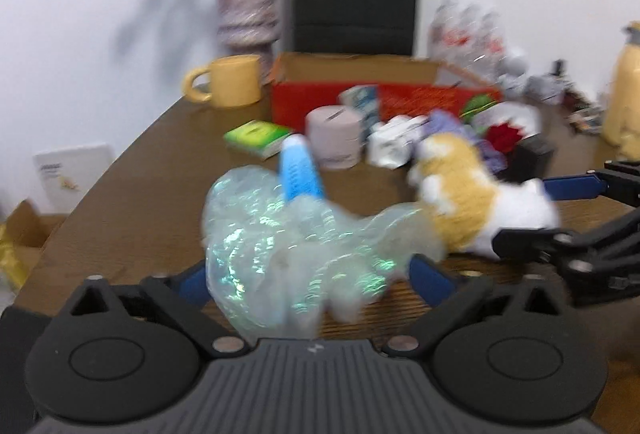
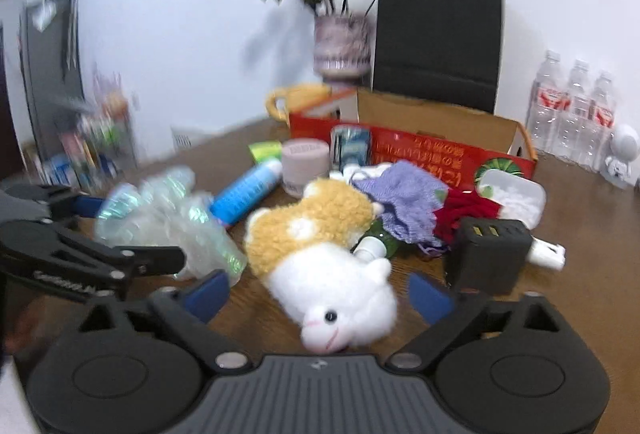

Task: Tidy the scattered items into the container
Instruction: 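Grasp the iridescent bag with the left tool while the right tool grasps the plush sheep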

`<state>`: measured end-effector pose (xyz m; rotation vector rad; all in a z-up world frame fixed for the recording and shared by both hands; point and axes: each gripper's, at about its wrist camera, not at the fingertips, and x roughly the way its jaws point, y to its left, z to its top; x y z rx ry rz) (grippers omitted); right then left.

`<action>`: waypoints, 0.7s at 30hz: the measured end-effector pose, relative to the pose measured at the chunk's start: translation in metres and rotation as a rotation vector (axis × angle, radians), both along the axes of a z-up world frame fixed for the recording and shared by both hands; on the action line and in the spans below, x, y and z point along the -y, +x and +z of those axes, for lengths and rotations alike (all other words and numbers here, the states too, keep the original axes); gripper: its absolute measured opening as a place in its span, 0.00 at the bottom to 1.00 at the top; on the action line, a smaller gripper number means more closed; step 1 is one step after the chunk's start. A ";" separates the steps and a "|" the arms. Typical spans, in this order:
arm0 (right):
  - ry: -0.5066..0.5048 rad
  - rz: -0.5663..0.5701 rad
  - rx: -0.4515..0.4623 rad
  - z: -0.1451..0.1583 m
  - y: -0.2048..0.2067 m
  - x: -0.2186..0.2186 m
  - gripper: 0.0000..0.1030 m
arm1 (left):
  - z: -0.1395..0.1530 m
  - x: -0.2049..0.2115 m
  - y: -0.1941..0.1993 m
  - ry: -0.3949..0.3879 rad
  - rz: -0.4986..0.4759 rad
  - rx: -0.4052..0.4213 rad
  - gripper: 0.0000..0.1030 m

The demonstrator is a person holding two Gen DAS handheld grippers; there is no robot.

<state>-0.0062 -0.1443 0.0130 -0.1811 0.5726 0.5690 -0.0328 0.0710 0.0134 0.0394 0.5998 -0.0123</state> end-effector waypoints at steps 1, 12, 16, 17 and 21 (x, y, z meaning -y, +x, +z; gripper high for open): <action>-0.026 -0.008 -0.012 -0.004 0.005 -0.007 0.67 | -0.003 -0.001 0.000 -0.007 -0.012 -0.011 0.37; 0.036 -0.064 -0.075 0.005 -0.070 0.033 0.70 | 0.008 0.015 -0.050 -0.103 -0.177 0.027 0.85; 0.034 -0.074 -0.008 0.008 -0.070 0.038 0.79 | 0.004 0.020 -0.035 -0.126 -0.142 -0.029 0.85; 0.032 -0.097 0.000 0.007 -0.064 0.036 0.79 | 0.001 0.020 -0.032 -0.132 -0.129 -0.049 0.83; 0.067 -0.087 -0.056 -0.004 -0.049 0.033 0.52 | -0.006 0.019 -0.029 -0.136 -0.123 -0.080 0.17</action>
